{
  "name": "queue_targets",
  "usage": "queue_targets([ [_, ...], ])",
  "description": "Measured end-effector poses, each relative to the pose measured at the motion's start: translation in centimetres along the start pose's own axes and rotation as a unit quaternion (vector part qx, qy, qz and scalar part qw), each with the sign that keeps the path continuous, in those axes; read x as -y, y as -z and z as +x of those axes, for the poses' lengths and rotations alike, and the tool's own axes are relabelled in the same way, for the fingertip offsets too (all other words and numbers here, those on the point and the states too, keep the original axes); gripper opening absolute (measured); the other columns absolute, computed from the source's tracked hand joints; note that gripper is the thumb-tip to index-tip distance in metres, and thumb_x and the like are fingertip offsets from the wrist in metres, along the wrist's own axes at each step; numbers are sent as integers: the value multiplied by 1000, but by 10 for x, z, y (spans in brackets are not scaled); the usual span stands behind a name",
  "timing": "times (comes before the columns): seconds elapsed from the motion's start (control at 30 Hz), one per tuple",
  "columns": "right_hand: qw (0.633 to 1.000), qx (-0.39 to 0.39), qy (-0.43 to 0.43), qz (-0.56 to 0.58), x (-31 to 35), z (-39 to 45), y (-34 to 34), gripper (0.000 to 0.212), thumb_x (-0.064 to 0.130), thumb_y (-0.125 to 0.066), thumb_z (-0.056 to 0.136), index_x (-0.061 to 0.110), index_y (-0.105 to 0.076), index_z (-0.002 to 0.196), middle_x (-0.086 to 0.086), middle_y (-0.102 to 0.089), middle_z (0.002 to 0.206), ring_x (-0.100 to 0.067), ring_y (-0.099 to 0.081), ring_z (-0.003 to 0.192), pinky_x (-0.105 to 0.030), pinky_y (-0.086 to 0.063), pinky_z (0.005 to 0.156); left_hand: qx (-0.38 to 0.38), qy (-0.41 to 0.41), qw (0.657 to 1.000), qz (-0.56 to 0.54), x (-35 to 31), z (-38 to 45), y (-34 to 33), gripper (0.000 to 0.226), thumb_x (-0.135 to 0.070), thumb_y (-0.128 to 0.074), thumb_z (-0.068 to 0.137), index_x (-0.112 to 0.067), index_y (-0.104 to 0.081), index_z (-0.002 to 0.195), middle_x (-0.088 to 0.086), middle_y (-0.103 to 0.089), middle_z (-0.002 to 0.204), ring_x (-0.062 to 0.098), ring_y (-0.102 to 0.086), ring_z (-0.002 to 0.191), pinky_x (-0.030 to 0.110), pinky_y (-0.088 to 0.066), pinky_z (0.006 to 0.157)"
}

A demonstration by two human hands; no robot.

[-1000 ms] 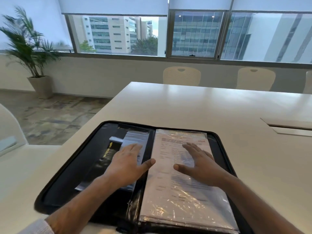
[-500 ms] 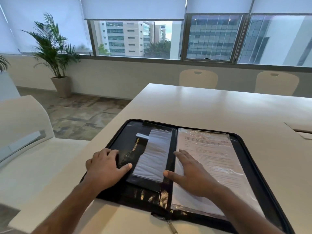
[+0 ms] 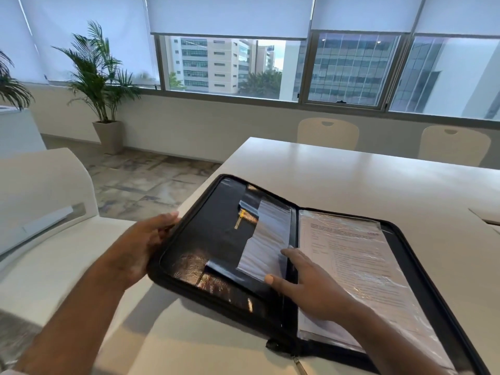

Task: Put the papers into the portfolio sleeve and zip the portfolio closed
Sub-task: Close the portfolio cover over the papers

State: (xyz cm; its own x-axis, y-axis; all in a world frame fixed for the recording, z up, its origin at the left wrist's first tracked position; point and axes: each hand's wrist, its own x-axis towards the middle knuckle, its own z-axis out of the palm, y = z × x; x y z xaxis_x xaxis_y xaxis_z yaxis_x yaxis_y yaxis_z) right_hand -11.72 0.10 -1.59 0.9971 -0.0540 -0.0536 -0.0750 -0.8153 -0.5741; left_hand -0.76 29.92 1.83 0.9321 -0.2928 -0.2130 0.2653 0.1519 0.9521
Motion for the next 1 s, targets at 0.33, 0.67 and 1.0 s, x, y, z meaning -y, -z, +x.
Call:
queue_targets([
  [0.33, 904, -86, 60, 414, 25, -2, 37, 74, 68, -65, 66, 32, -56, 130, 12, -61, 128, -2, -58, 117, -32, -48, 101, 208, -95, 924, -306, 13, -21, -111, 40, -32, -46, 94, -12, -77, 110, 8, -72, 119, 24, -68, 111, 38, -54, 95],
  [0.67, 787, -124, 90, 597, 10, -43, 116, 78, 68, -32, 85, 14, -45, 141, -13, -58, 136, -34, -57, 122, -45, -55, 88, 286, -188, 928, 150, 41, -22, -216, 56, -58, -47, 86, -49, -37, 140, -21, -36, 149, -15, -41, 123, 2, -38, 89],
  [1.0, 826, -208, -34, 523, -60, -102, 158, 37, 40, -57, 91, 10, -73, 107, -13, -74, 102, -29, -71, 91, -31, -57, 61, 219, -186, 835, 469, 90, 32, -241, 97, -84, -33, 79, -32, -11, 157, -13, -2, 165, 6, -3, 150, 33, -4, 123],
])
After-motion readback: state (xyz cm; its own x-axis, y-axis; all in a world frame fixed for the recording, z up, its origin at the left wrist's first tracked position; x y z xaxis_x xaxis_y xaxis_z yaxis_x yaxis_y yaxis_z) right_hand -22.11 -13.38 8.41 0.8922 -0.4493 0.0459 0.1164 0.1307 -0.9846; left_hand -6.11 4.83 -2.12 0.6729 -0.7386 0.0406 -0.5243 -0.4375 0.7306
